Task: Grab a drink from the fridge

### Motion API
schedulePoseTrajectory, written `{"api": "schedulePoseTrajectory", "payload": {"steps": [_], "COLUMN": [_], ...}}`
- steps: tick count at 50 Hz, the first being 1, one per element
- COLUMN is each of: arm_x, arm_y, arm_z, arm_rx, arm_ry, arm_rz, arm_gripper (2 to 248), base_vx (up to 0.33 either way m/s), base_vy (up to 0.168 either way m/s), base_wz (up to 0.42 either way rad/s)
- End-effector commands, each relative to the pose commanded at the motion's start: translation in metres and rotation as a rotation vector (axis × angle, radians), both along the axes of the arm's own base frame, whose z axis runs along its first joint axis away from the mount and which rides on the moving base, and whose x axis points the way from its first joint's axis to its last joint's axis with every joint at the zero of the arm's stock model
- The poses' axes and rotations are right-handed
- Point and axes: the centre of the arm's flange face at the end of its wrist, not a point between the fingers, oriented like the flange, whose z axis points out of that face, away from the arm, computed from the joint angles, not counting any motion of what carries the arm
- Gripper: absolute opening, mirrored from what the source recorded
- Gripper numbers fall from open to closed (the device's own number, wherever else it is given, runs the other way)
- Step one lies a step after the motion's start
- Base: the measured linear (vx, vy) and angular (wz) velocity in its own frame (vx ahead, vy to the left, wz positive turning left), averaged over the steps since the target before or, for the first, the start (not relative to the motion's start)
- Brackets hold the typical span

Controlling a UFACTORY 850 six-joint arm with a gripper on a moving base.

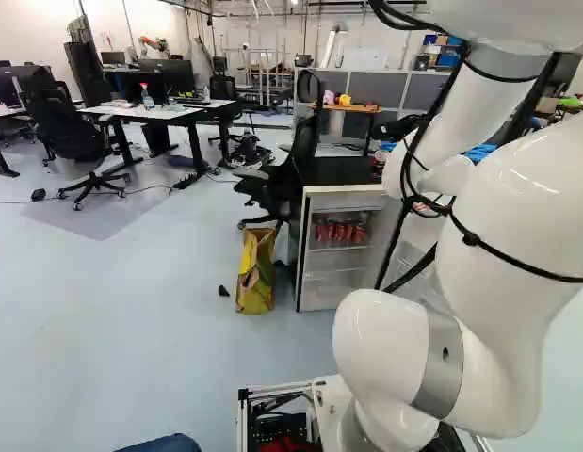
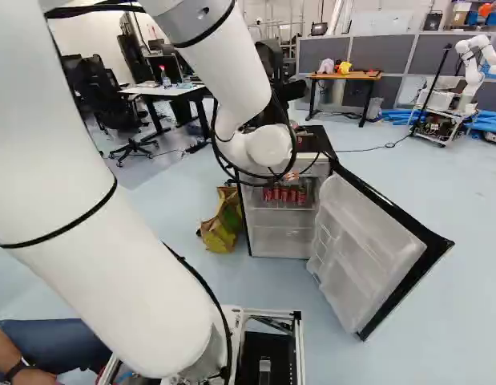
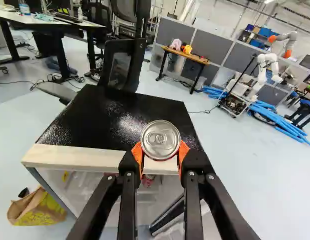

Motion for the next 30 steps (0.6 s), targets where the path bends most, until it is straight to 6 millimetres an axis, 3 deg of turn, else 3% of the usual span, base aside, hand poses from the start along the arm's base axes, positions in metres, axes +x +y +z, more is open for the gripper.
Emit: {"api": "schedulePoseTrajectory", "payload": {"steps": [30], "arm_x": [0.039], "arm_y": [0.002], "arm_z": [-0.003], "arm_rx": [0.035], "arm_ry": [0.024], "arm_rz": [-0.01], "arm_gripper": [91], "base_vx": [0.0], "base_vy": [0.0], "base_wz": [0.0]}}
